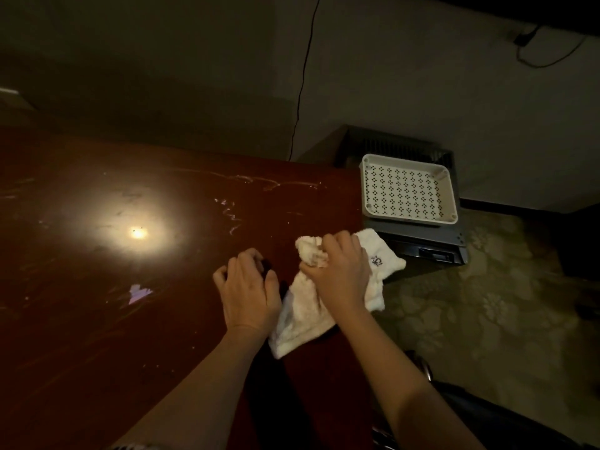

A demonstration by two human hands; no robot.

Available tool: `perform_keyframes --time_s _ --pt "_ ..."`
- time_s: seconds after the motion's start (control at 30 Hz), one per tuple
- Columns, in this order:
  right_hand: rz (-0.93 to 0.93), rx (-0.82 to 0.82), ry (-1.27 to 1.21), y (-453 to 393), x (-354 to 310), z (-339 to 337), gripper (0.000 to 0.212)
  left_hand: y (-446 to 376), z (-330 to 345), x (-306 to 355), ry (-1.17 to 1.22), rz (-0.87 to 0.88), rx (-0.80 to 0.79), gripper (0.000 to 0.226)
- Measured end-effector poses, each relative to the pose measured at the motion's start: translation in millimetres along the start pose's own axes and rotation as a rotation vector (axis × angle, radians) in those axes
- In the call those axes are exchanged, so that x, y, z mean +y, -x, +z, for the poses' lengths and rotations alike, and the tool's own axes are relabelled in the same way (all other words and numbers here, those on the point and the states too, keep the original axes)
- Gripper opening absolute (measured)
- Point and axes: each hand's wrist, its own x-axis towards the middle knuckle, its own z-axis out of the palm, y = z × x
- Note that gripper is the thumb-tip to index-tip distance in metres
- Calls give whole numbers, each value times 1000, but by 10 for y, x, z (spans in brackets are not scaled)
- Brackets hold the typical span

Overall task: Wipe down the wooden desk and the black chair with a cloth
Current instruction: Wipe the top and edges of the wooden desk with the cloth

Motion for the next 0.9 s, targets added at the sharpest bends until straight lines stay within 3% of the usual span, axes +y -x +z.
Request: perform_keyframes --time_s 0.13,0.47,0.77,0.9 --pt "-46 1 4 -247 19 48 44 -5 5 6 6 -6 19 24" --pt "39 -105 -14 -1615 -6 220 39 -23 16 22 -54 -47 -71 9" --pt "-29 -86 -41 -26 -45 -76 37 14 -47 57 -18 -71 -9 15" --pt "-97 -105 -24 284 -157 -45 43 2 -211 -43 -14 -80 35 26"
